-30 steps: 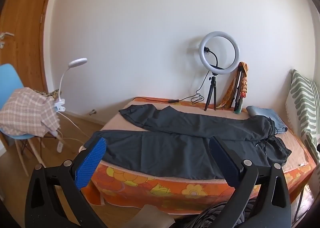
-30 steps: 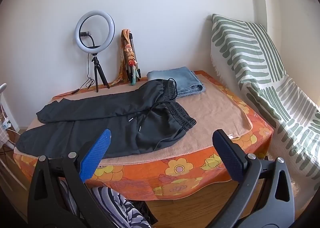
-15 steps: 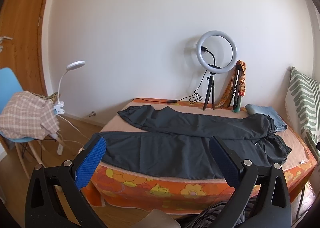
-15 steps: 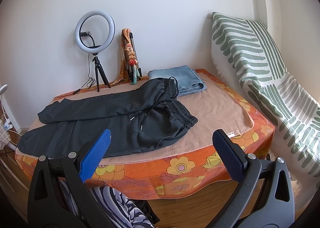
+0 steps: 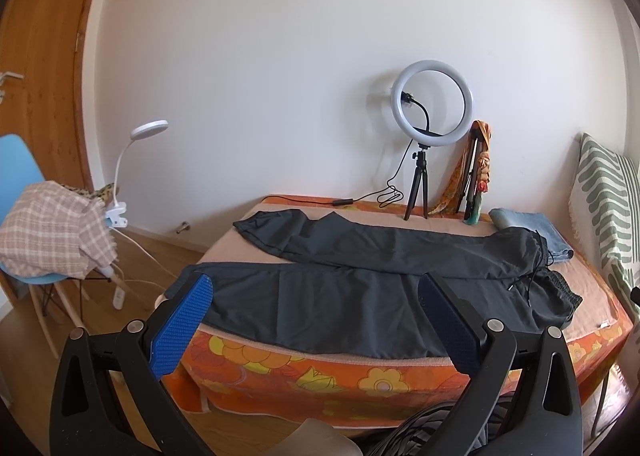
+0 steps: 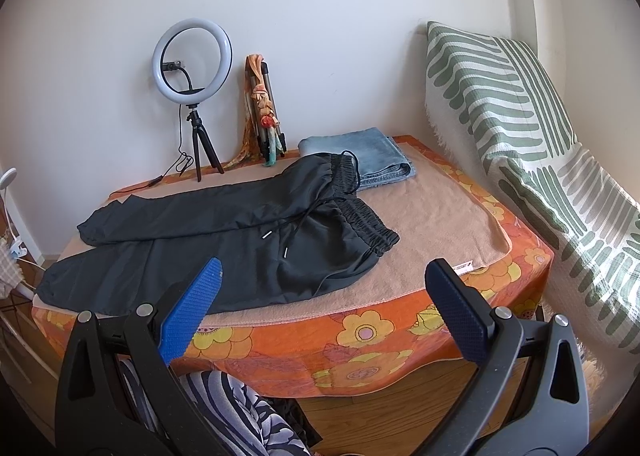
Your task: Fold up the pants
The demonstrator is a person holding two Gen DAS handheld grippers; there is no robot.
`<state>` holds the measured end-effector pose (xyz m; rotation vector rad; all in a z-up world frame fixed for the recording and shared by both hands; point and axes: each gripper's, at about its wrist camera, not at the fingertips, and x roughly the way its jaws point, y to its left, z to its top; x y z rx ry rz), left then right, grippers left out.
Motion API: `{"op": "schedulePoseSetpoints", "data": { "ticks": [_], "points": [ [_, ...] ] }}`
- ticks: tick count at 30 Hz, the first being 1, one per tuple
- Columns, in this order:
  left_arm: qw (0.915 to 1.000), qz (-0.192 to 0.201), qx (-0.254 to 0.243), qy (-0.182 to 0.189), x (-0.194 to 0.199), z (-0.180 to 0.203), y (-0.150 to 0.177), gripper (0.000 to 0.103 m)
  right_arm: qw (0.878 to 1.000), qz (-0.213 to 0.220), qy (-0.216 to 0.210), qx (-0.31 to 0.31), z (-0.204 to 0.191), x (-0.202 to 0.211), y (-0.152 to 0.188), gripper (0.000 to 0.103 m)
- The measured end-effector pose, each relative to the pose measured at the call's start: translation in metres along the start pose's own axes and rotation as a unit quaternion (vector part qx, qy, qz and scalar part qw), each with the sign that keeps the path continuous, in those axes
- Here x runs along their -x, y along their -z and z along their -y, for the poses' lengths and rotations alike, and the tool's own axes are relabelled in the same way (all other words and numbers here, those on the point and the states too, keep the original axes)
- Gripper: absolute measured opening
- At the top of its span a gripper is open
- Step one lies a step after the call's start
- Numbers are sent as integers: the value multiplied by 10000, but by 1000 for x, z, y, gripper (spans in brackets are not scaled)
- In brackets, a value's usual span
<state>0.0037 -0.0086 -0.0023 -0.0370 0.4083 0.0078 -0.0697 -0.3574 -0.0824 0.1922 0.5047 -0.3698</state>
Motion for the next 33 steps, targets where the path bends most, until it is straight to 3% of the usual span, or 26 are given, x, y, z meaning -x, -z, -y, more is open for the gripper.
{"op": "schedulePoseSetpoints", "data": {
  "ticks": [33],
  "points": [
    [10000, -24, -56, -9, -4, 3, 1, 102, 10000, -22, -16, -14, -3, -3, 0, 103]
  ]
}}
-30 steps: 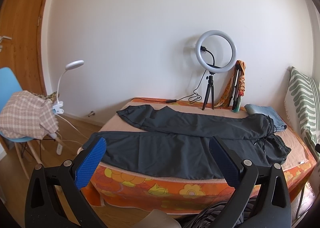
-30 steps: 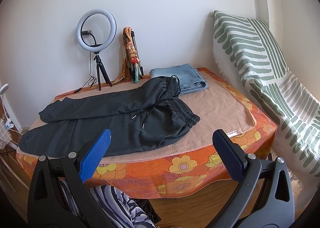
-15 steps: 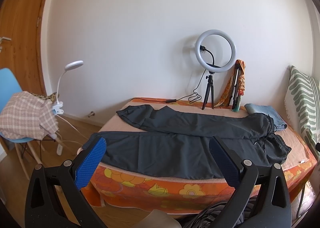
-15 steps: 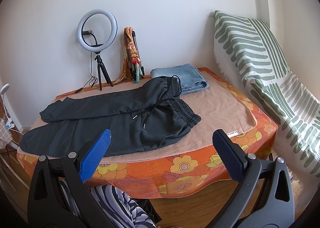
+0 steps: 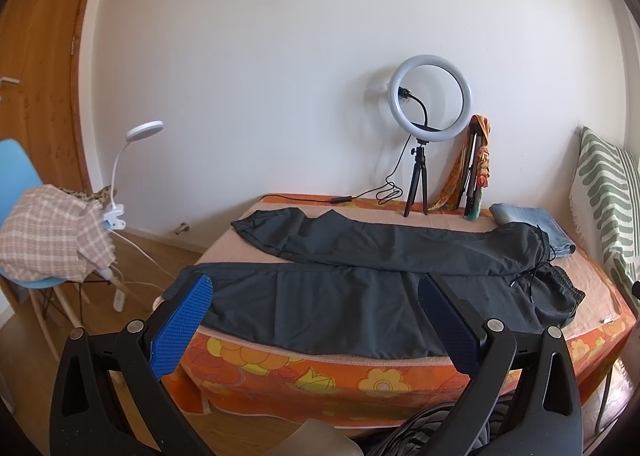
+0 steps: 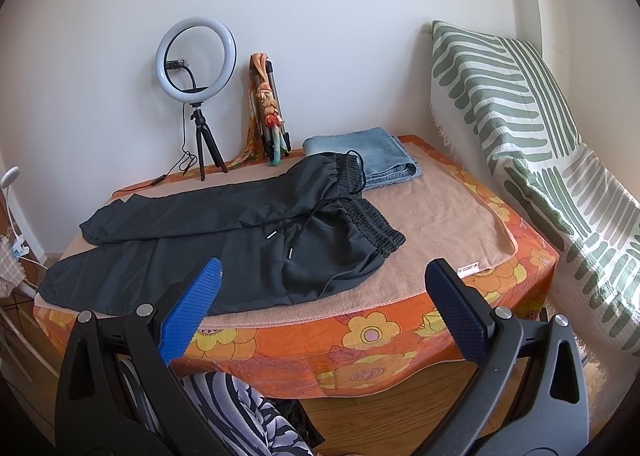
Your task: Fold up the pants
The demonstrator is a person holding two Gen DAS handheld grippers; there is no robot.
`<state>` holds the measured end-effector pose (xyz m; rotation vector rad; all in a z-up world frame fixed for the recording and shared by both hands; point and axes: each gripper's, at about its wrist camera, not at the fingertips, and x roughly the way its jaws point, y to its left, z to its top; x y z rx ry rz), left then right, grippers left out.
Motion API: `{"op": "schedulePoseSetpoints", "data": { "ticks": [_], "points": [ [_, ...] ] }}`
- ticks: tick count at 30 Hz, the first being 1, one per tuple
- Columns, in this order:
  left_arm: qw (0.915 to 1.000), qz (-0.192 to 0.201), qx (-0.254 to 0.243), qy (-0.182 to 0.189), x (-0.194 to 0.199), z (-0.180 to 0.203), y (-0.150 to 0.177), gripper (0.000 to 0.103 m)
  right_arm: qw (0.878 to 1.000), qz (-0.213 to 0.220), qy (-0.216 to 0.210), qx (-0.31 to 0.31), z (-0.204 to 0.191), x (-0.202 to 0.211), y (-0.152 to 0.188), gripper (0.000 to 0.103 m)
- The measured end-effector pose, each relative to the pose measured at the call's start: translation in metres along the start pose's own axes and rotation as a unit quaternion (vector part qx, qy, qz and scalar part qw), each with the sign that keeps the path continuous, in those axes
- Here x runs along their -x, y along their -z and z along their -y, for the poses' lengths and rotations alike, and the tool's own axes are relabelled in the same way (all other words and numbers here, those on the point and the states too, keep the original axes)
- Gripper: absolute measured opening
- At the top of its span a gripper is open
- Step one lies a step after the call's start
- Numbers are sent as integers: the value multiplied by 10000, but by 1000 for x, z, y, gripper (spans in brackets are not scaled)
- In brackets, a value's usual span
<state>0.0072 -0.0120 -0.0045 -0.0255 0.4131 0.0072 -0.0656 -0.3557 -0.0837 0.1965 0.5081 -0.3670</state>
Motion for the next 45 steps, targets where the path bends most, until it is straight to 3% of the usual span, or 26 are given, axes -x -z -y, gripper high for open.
{"op": "schedulePoseSetpoints", "data": {
  "ticks": [14, 20, 23, 28, 32, 35, 40, 45],
  "points": [
    [9999, -47, -131, -35, -9, 7, -1, 102, 9999, -2, -96, 108, -14, -8, -7, 103],
    [9997, -225, -103, 85, -25, -3, -1, 102, 9993, -9, -326, 204, -10, -14, -23, 103],
    [9991, -247, -22, 338, -37, -16, -3, 102, 9985, -1, -491, 252, -11, -18, -33, 103],
    [9982, -551, -48, 244, -73, -39, -16, 101, 9961, -92, -787, 381, -17, -36, -57, 103],
    [9962, -832, 11, 243, -118, -65, -33, 90, 9930, -73, -1005, 614, -31, -56, -83, 103],
    [9947, -1001, 136, 206, -154, -84, -47, 88, 9901, -16, -1152, 804, -46, -74, -105, 103],
    [9915, -1251, 301, 185, -215, -106, -68, 84, 9848, -197, -1295, 1138, -78, -123, -142, 103],
    [9871, -1544, 419, 122, -282, -120, -88, 77, 9758, -526, -1712, 1255, -113, -184, -163, 103]
  ]
}}
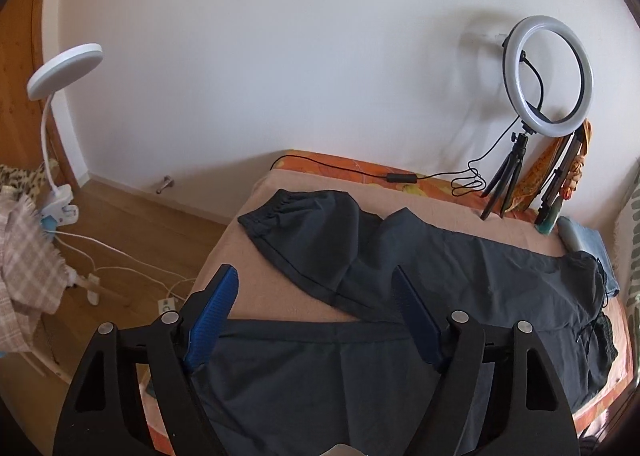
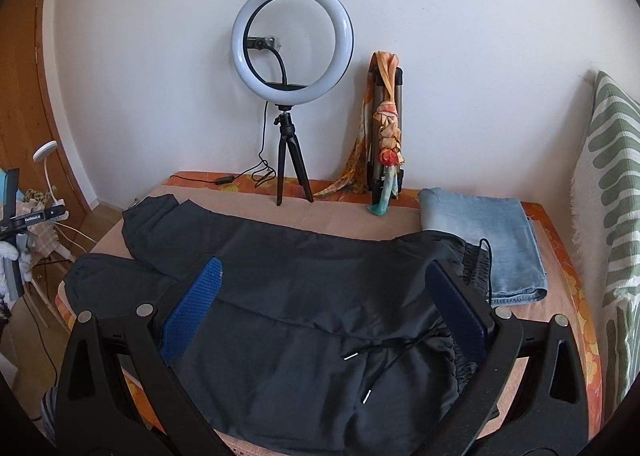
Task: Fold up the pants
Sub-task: 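Move the right gripper to the pant legs while the left gripper moves to the waistband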
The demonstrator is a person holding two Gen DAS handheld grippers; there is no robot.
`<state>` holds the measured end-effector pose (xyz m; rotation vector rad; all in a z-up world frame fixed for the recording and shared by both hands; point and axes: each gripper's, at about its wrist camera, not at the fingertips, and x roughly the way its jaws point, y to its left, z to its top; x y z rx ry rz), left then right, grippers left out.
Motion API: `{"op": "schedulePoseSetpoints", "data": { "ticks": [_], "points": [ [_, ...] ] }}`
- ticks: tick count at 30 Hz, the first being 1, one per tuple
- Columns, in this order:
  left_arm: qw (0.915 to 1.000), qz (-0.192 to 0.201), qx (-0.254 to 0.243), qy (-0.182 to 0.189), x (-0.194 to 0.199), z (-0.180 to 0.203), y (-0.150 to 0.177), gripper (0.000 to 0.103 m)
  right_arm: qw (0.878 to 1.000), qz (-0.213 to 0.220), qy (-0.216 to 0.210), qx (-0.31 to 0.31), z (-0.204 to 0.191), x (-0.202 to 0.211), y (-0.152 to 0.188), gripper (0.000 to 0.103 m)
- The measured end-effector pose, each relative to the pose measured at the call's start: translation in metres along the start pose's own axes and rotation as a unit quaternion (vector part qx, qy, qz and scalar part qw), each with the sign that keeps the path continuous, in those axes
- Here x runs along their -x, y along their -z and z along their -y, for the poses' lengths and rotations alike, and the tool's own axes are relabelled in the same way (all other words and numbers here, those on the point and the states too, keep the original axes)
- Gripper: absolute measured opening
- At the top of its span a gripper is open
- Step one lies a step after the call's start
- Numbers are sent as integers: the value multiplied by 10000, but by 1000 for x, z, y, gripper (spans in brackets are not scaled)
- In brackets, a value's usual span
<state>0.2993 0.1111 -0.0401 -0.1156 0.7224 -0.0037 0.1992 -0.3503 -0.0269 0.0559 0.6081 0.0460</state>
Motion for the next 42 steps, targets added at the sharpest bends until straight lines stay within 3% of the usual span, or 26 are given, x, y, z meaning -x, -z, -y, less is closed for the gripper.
{"op": "schedulePoseSetpoints", "data": {
  "ticks": [9, 18, 22, 24, 31, 36, 42],
  "points": [
    [9979, -632, 117, -11, -110, -15, -50, 76, 9948, -652, -627, 476, -27, -123, -30, 103],
    [9938, -1102, 33, -161, -206, -18, -80, 76, 9829, -1389, -862, 854, -49, -240, -31, 103],
    [9908, -1281, -174, -400, -246, -15, -83, 75, 9778, -1663, -839, 955, -52, -289, -29, 103],
    [9885, -1415, -222, -491, -265, -16, -81, 70, 9757, -1772, -868, 954, -50, -311, -29, 103],
    [9858, -1511, -48, -737, -300, -30, -79, 69, 9682, -2072, -972, 1009, -53, -369, -22, 103],
    [9836, -1623, -221, -759, -314, -28, -77, 52, 9607, -2278, -1064, 1173, -58, -397, -14, 103],
    [9870, -1443, -238, -666, -317, -28, -79, 28, 9532, -2475, -1009, 1414, -63, -414, -6, 103]
  ]
}}
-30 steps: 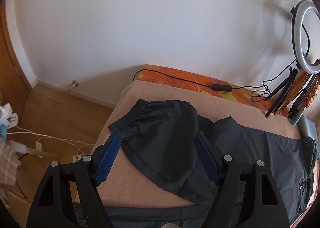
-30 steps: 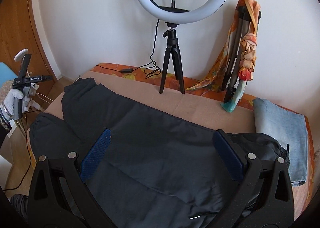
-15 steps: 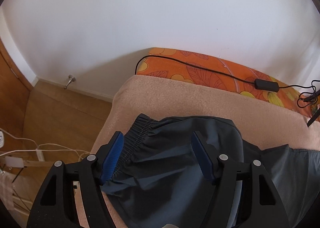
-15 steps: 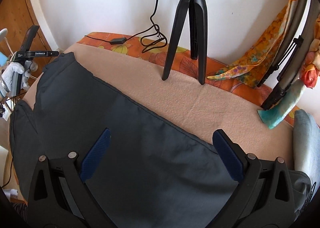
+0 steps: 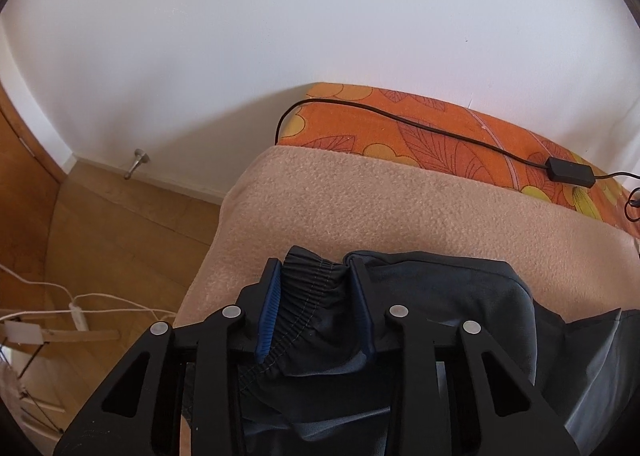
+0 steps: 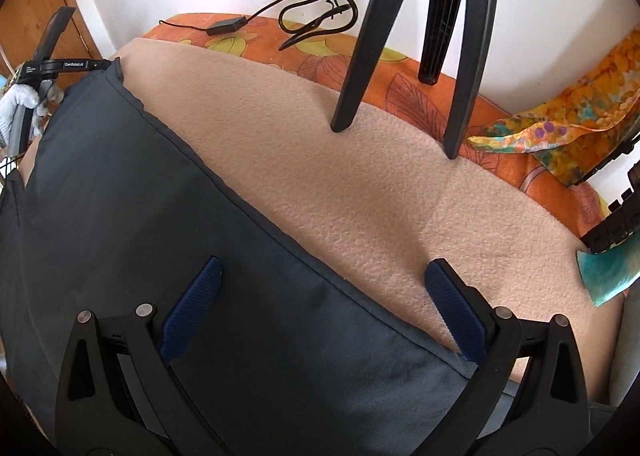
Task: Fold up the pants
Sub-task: 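Move the right gripper to the pant legs while the left gripper moves to the waistband, then close the right gripper on the dark grey pant legs while the left gripper closes on the waistband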
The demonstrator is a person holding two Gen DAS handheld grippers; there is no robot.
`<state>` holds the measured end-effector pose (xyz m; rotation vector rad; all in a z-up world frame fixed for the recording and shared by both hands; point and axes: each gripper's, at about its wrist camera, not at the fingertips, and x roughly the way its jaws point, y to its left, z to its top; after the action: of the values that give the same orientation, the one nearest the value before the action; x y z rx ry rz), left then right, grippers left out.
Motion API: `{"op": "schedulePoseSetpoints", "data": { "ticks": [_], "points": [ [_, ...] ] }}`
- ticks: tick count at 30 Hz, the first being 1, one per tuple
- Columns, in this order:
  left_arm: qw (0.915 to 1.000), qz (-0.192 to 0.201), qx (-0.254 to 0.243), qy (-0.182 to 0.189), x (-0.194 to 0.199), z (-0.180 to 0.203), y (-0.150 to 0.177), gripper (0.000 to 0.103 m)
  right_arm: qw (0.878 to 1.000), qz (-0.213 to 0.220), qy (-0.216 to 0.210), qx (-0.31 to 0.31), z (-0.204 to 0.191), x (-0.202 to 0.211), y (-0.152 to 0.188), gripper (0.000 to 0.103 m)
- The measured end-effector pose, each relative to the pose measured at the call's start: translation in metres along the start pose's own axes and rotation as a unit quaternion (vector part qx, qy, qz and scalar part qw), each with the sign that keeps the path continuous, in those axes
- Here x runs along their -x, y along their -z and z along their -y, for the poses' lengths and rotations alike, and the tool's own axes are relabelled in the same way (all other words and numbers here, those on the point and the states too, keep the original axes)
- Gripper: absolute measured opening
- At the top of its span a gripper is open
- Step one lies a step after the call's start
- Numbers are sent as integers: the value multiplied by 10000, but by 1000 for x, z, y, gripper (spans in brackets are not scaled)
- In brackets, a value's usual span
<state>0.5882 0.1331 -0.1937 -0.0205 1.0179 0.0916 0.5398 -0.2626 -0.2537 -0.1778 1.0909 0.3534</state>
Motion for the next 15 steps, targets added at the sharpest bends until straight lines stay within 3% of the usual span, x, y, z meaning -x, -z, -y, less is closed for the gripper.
{"op": "schedulePoseSetpoints", "data": {
  "ticks": [3, 5, 8, 11, 12, 14, 15],
  "points": [
    [9999, 110, -87, 5, 2, 1, 3, 24, 10000, -3, -56, 46, -4, 1, 1, 102],
    [9998, 151, -5, 118, 4, -3, 4, 22, 9999, 50, -64, 141, -9, 4, 4, 95],
    [9992, 281, 95, 286, 9, -10, 4, 20, 9994, 108, -155, 279, -16, 11, 5, 74],
    [9986, 420, 124, 308, 15, -14, 5, 19, 9987, 171, -227, 430, -25, 18, 7, 43],
    [9984, 457, 136, 306, 18, -15, 5, 18, 9987, 183, -212, 420, -27, 18, 6, 28],
    [9977, 561, 175, 344, 26, -18, 6, 17, 9993, 166, -126, 313, -29, 19, 3, 9],
    [9972, 618, 202, 367, 31, -20, 6, 16, 9995, 154, -98, 256, -28, 19, 3, 8]
  ]
}}
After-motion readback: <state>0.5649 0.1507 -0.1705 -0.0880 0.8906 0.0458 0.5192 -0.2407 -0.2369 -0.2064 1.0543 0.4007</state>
